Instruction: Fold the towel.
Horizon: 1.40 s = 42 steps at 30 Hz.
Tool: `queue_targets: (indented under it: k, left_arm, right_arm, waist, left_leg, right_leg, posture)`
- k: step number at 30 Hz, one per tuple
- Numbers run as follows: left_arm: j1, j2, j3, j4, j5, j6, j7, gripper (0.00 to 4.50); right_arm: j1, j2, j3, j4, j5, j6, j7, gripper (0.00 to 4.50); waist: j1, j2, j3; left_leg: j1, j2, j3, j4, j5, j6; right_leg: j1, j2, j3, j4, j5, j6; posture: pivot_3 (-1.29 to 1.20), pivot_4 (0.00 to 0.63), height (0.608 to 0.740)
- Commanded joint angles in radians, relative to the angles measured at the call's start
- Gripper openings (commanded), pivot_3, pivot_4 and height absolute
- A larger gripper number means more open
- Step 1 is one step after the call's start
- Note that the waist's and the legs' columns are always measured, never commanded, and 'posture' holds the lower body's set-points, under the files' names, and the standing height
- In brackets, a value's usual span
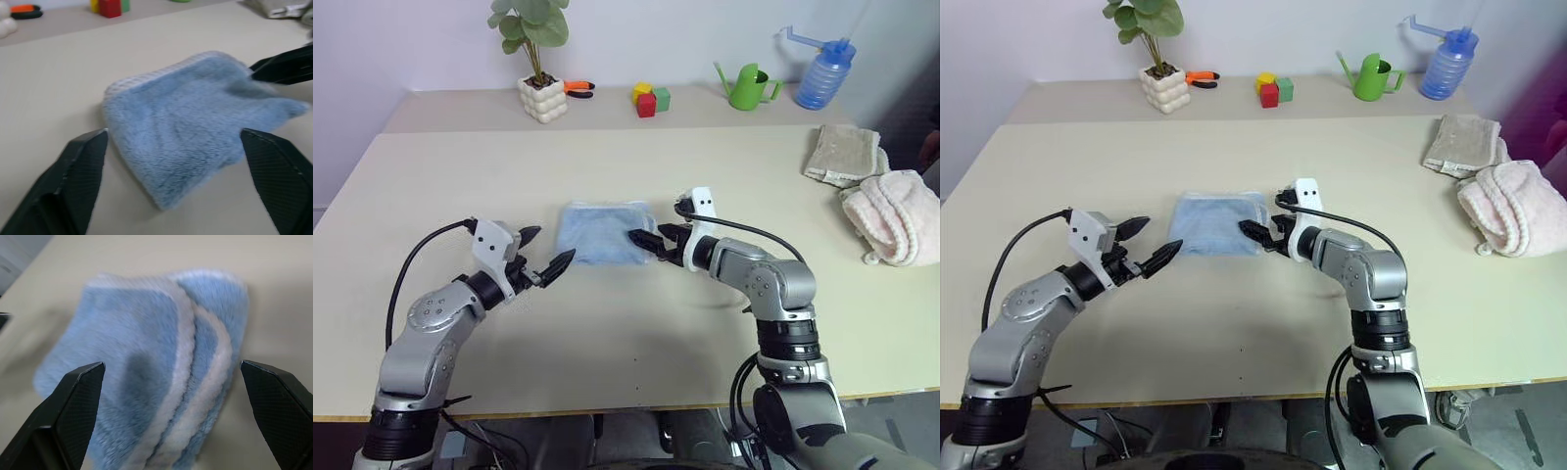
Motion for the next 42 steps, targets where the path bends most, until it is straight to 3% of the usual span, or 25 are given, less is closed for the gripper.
queue_targets:
  k: [1,4,7,13,14,24,27,31,36,40,42]
  left_arm:
    - [0.029,0.024,-0.008,-0.061,0.018,-0.025,-0.019,4.16]
    - [0.041,0.019,-0.011,-0.072,0.018,-0.023,-0.01,4.16]
    - [0.046,0.014,-0.014,-0.079,0.022,-0.024,0.0,4.21]
    - [0.047,0.008,-0.018,-0.079,0.031,-0.024,0.008,4.21]
    - [0.047,0.007,-0.02,-0.078,0.032,-0.024,0.009,4.21]
    - [-0.019,-0.04,-0.096,-0.037,0.063,-0.027,0.017,4.21]
    - [-0.057,-0.058,-0.141,0.002,0.077,-0.04,-0.001,4.21]
    - [-0.094,-0.076,-0.17,0.035,0.089,-0.056,-0.011,4.21]
    - [-0.122,-0.091,-0.197,0.07,0.099,-0.071,-0.034,4.21]
    - [-0.132,-0.094,-0.213,0.094,0.113,-0.087,-0.048,4.21]
    - [-0.137,-0.098,-0.216,0.106,0.117,-0.094,-0.051,4.21]
  right_arm:
    - [-0.033,0.025,0.025,0.053,-0.005,-0.02,-0.009,4.5]
    - [-0.047,0.056,0.013,0.078,0.015,-0.031,-0.012,4.5]
    - [-0.058,0.081,-0.003,0.076,0.043,-0.021,-0.011,3.23]
    - [-0.053,0.085,-0.034,0.048,0.074,0.005,-0.024,0.18]
    - [-0.053,0.087,-0.05,0.038,0.086,0.013,-0.032,0.03]
    - [-0.104,0.015,-0.5,-0.036,0.225,-0.135,-0.317,0.03]
    - [-0.08,-0.042,-0.698,-0.045,0.257,-0.153,-0.496,0.03]
    - [-0.019,-0.034,-0.848,-0.087,0.315,-0.161,-0.674,0.03]
    - [0.069,0.032,-0.94,-0.214,0.438,-0.162,-0.856,0.03]
    - [0.123,0.062,-0.9,-0.284,0.524,-0.128,-0.929,0.03]
    - [0.134,0.069,-0.89,-0.295,0.575,-0.15,-0.94,0.73]
  waist:
    - [-0.003,0.0,0.0]
    - [-0.006,0.0,0.0]
    - [-0.006,0.001,0.0]
    - [-0.003,0.001,0.0]
    - [-0.003,0.001,0.0]
    - [0.002,0.001,0.0]
    - [0.003,0.003,0.0]
    - [0.0,0.004,0.0]
    - [-0.007,0.013,-0.003]
    - [-0.005,0.016,-0.003]
    - [-0.005,0.016,-0.003]
  left_leg:
    - [0.0,0.0,0.0,0.0,0.0,0.0]
    - [0.0,0.0,0.0,0.0,0.0,0.0]
    - [0.0,0.001,0.0,0.0,0.0,0.0]
    - [0.0,0.0,0.0,0.0,0.0,0.0]
    - [0.0,0.0,0.0,0.0,0.0,0.0]
    - [-0.003,-0.001,0.0,0.0,0.0,0.0]
    - [-0.004,0.0,0.0,0.0,0.0,0.001]
    - [-0.006,0.0,0.0,0.0,0.0,0.001]
    - [-0.005,0.001,0.001,0.0,-0.001,0.002]
    - [-0.005,0.001,0.002,0.0,0.0,0.002]
    - [-0.005,0.001,0.001,0.0,0.0,0.002]
  right_leg:
    - [0.0,0.0,0.0,0.0,0.0,0.0]
    - [0.0,0.0,0.0,0.0,0.0,0.0]
    - [0.0,0.001,0.0,0.001,0.0,-0.001]
    - [-0.001,0.0,0.0,0.0,0.0,0.0]
    - [-0.001,0.0,0.0,0.0,0.0,0.0]
    - [-0.001,0.0,-0.001,-0.002,0.002,0.001]
    - [-0.001,0.0,-0.001,-0.003,0.002,0.001]
    - [-0.002,0.0,-0.001,-0.004,0.002,0.001]
    - [-0.002,0.001,0.0,-0.003,0.002,0.002]
    - [-0.002,0.002,0.0,-0.002,0.002,0.002]
    - [-0.002,0.002,0.0,-0.002,0.002,0.002]
  posture:
    - [0.0,0.15,0.727]
    - [0.0,0.15,0.727]
    - [0.0,0.15,0.727]
    - [0.0,0.15,0.727]
    - [0.0,0.15,0.727]
    - [0.0,0.15,0.727]
    - [0.0,0.15,0.727]
    - [0.0,0.15,0.727]
    - [0.0,0.15,0.727]
    - [0.0,0.15,0.727]
    - [0.0,0.15,0.727]
